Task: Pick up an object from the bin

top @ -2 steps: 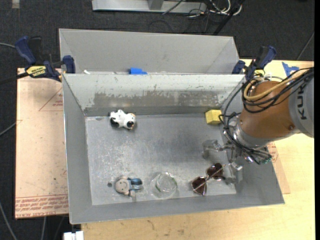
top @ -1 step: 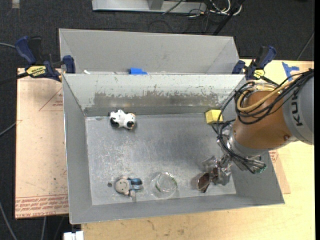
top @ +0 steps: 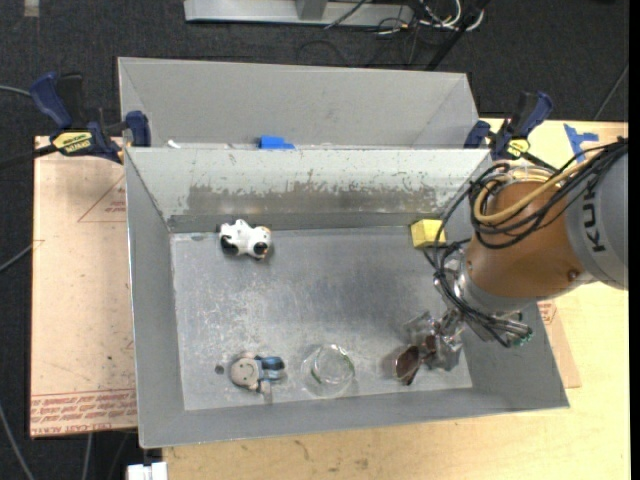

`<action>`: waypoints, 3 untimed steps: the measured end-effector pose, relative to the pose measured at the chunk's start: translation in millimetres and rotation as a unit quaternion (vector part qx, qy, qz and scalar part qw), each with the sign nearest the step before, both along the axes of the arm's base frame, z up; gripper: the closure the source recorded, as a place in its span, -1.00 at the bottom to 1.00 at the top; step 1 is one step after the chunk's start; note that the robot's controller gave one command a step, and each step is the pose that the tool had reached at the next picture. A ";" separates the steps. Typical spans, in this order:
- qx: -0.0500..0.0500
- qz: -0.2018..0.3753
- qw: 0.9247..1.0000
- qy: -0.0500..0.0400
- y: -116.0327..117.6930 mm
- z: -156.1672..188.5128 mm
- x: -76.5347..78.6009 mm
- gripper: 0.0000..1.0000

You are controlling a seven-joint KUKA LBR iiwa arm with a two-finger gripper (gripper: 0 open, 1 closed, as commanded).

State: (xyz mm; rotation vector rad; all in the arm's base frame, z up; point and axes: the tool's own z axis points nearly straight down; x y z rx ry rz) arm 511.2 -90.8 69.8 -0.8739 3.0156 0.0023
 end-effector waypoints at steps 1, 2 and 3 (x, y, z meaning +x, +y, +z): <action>0.000 0.000 1.000 0.002 0.4 3.5 -1.1 1.00; 0.001 0.000 1.000 0.006 1.1 22.6 -3.1 1.00; 0.000 -0.001 1.000 0.002 0.7 45.8 -1.5 1.00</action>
Offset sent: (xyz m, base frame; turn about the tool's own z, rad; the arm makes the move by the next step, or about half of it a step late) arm -0.0001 0.0000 0.1267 0.0000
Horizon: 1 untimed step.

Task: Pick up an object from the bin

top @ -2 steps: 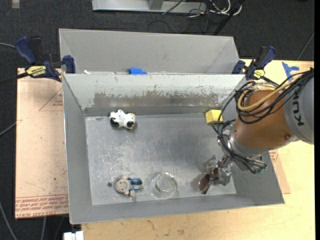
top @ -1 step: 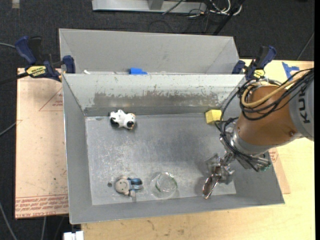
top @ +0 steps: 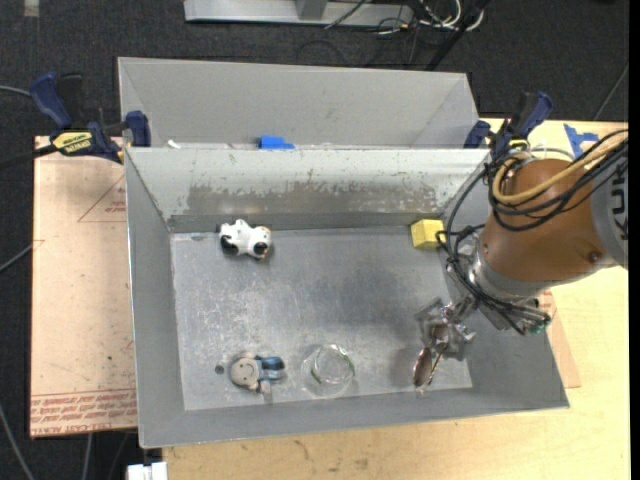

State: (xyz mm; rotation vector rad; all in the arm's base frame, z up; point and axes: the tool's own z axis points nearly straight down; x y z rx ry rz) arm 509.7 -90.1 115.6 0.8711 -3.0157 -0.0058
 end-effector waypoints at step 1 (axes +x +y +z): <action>-0.001 0.000 1.000 -0.005 -0.5 17.5 2.4 1.00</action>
Offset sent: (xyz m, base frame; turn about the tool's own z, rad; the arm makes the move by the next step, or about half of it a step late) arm 0.0001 0.0000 0.0335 0.0000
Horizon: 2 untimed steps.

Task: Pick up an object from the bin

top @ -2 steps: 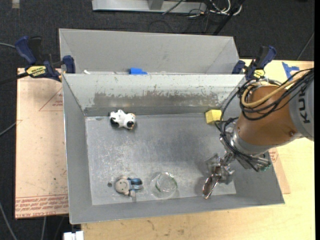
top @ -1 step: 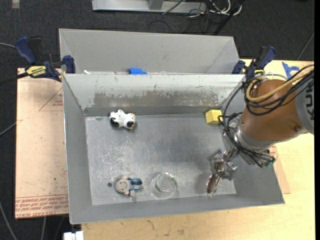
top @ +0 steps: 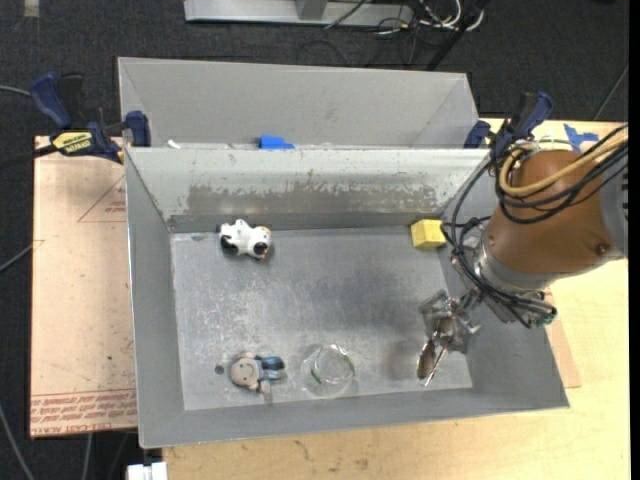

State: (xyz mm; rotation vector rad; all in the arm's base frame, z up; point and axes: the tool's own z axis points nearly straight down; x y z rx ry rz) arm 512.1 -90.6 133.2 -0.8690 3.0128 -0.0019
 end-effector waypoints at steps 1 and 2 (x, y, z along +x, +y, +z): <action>0.000 0.000 1.000 0.001 0.4 4.6 -0.4 1.00; 0.000 0.000 1.000 0.002 0.7 9.5 -0.9 1.00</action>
Offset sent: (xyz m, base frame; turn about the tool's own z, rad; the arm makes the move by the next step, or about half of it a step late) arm 0.0001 -0.0001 0.0036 0.0000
